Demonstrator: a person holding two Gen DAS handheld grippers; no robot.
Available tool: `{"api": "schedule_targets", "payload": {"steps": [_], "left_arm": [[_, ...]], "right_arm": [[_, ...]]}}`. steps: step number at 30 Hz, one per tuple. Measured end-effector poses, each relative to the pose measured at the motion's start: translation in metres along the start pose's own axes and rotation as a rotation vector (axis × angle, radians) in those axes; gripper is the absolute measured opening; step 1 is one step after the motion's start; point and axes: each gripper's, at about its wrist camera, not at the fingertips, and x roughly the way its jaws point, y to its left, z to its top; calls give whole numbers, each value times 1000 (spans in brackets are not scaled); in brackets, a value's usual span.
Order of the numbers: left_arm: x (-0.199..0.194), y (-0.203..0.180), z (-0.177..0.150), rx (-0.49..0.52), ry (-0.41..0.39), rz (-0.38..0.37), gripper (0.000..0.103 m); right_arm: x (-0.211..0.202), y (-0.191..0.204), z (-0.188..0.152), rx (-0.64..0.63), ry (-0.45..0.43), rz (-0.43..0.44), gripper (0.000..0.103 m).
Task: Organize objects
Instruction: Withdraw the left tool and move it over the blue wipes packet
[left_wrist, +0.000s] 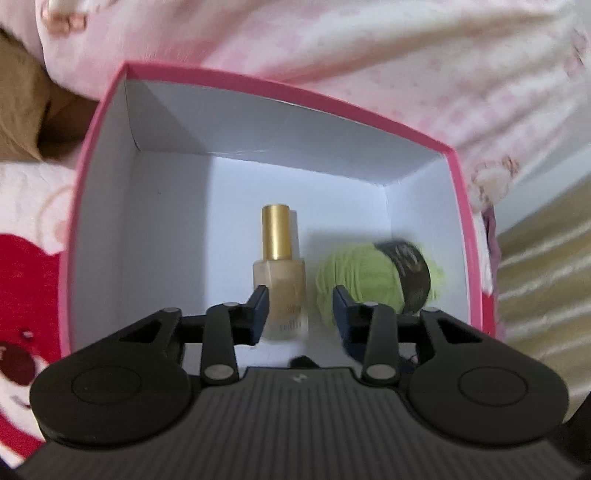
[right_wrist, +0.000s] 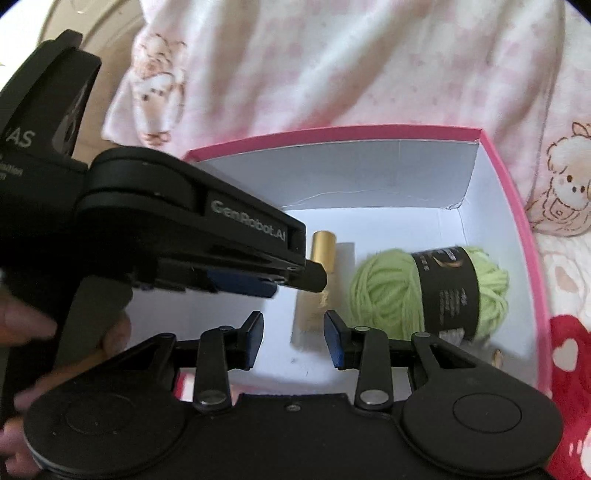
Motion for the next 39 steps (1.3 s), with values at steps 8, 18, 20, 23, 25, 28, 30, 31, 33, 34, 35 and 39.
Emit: {"api": "schedule_targets", "payload": {"steps": [8,18,20,23,25,28,30,31,33,34,35,39], "left_arm": [[-65,-25,-10,61,24,38,47],[-156,-68,-50,228,2,79,62],[-170,-74,-63,263,5,82,63],[-185,-85,-84,325,19,109,63],[-194,-91,-97,343,34,117,63],[-204,-98,-117,358,55,114,64],[-208,-103,-132,377,54,119,68],[-208,-104,-139,381,51,123,70],[-205,-108,-153,395,55,122,71],[-203,-109,-160,397,61,116,71],[-200,-110,-167,395,67,112,72],[-183,-113,-192,380,86,92,74]], "right_arm": [[-59,2,4,-10,33,6,42],[-167,26,-1,-134,-15,35,54],[-187,28,-8,-164,-17,42,59],[-205,26,-21,-192,6,68,61],[-212,21,-29,-203,21,75,62],[-225,15,-43,-232,27,78,70],[-237,8,-55,-243,22,88,75],[-241,4,-60,-244,21,94,77],[-244,-7,-71,-229,27,107,78],[-245,-13,-76,-217,32,109,78],[-244,-20,-82,-203,37,109,78],[-240,-41,-101,-159,71,118,78]]}}
